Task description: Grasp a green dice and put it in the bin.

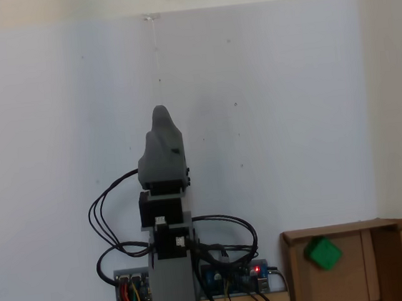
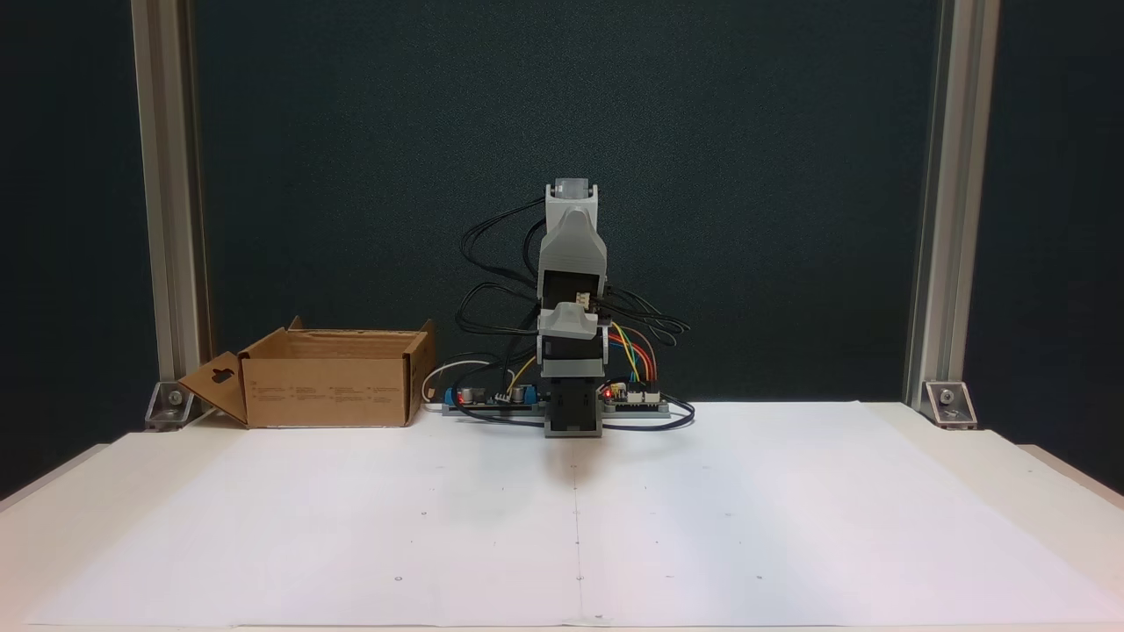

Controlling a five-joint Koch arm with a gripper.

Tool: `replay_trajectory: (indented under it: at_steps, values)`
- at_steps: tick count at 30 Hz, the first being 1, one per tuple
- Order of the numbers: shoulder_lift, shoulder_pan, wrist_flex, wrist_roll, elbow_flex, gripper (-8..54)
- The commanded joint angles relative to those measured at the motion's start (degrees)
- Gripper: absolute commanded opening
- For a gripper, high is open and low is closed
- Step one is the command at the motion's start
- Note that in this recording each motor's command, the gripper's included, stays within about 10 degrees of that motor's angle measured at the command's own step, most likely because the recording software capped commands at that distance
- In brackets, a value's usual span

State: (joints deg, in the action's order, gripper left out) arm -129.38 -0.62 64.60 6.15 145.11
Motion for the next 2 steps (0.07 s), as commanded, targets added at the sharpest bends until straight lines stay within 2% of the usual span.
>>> replay_trajectory:
  at_steps: [1,2]
  values:
    - [-6.2,-0.4,6.7,3.7,-0.6,45.3]
    - [-6.3,-0.4,6.7,3.7,-0.5,45.3]
